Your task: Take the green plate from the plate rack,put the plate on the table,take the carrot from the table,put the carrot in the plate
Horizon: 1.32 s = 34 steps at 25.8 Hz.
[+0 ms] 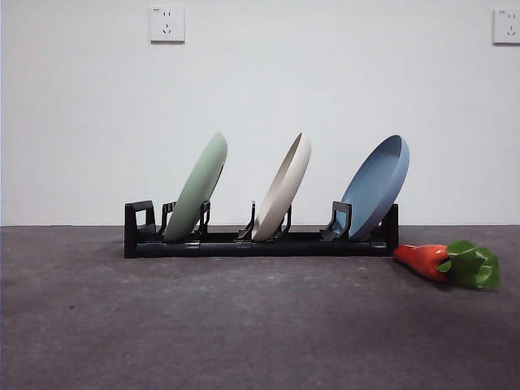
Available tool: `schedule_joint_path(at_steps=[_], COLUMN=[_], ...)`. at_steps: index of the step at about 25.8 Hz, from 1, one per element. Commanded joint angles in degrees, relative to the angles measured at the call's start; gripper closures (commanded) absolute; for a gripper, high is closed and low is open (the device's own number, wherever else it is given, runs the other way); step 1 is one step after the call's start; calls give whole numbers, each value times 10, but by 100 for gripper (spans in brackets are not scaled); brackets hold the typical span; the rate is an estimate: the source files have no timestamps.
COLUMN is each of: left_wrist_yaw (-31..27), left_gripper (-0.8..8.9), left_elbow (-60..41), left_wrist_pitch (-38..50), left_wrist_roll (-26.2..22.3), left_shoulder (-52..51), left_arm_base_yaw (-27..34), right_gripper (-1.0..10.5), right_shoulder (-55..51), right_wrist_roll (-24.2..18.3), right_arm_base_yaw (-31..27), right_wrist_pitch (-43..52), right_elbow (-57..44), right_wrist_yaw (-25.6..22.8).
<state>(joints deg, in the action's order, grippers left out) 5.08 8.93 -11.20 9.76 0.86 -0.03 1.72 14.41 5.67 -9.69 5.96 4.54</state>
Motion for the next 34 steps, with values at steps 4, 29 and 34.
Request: schedule_joint_path(at_steps=[4,29,34], left_wrist_yaw=[35,326,326], left_gripper=[821,800,240], left_elbow=[69,369,370], left_wrist_pitch=[-32,-302,-304], left_wrist_roll=[25,-87,-84], left_shoulder=[42,276,276], left_arm_base_yaw=[1,1,1], right_gripper=[959,934,316], right_shoulder=[56,399,399], right_wrist_roll=[11,-222,-217], right_arm_base_yaw=[1,1,1], right_wrist_pitch=[-6,-459,-459], right_elbow=[81,505,505], right_wrist_yaw=[48,283,281])
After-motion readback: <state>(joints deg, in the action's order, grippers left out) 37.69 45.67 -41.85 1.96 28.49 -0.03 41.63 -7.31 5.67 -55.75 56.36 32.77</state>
